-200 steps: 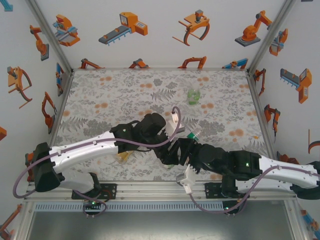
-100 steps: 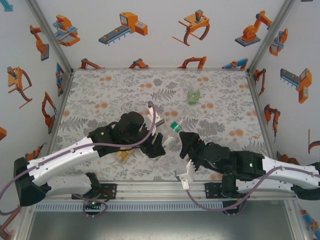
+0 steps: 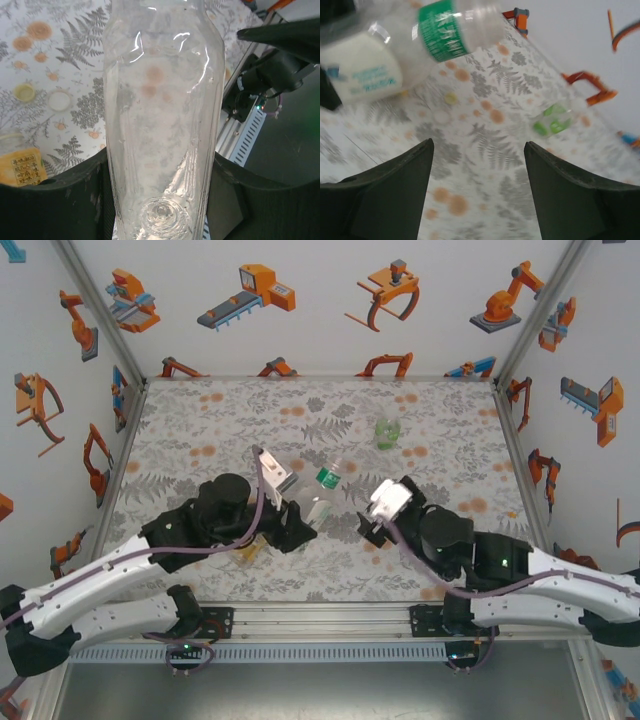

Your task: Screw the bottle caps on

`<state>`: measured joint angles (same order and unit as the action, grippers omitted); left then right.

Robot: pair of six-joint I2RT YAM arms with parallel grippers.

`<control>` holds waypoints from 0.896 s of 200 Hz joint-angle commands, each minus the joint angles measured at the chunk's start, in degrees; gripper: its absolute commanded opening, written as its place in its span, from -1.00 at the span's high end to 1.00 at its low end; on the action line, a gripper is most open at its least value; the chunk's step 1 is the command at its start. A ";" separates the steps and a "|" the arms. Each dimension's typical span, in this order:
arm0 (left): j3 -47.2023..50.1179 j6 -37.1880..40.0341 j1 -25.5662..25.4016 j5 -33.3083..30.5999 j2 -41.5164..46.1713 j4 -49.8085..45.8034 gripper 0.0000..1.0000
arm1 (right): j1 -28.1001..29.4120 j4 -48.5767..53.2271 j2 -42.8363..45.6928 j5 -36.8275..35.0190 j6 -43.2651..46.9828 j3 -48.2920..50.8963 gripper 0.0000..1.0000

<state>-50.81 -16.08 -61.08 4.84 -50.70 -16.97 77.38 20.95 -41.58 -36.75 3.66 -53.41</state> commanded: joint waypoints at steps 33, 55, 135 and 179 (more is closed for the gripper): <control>0.04 4.57 0.19 -4.51 1.08 3.64 0.34 | -0.24 0.32 -5.51 1.49 -54.56 -8.26 -0.58; -1.30 5.48 0.20 -4.62 -0.14 3.87 0.34 | -0.90 1.67 -10.20 5.17 -60.03 -12.40 -0.62; -1.76 6.32 0.11 -1.65 -1.49 6.33 0.32 | -9.39 7.69 -18.16 13.23 -72.63 -16.96 -0.47; -2.06 6.41 0.10 -1.08 -1.56 6.95 0.31 | -12.00 7.75 -20.40 17.48 -72.83 -17.14 -0.36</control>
<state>-50.92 -11.00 -61.08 2.59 -52.71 -12.49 66.22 28.10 -60.47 -22.85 -67.37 -69.78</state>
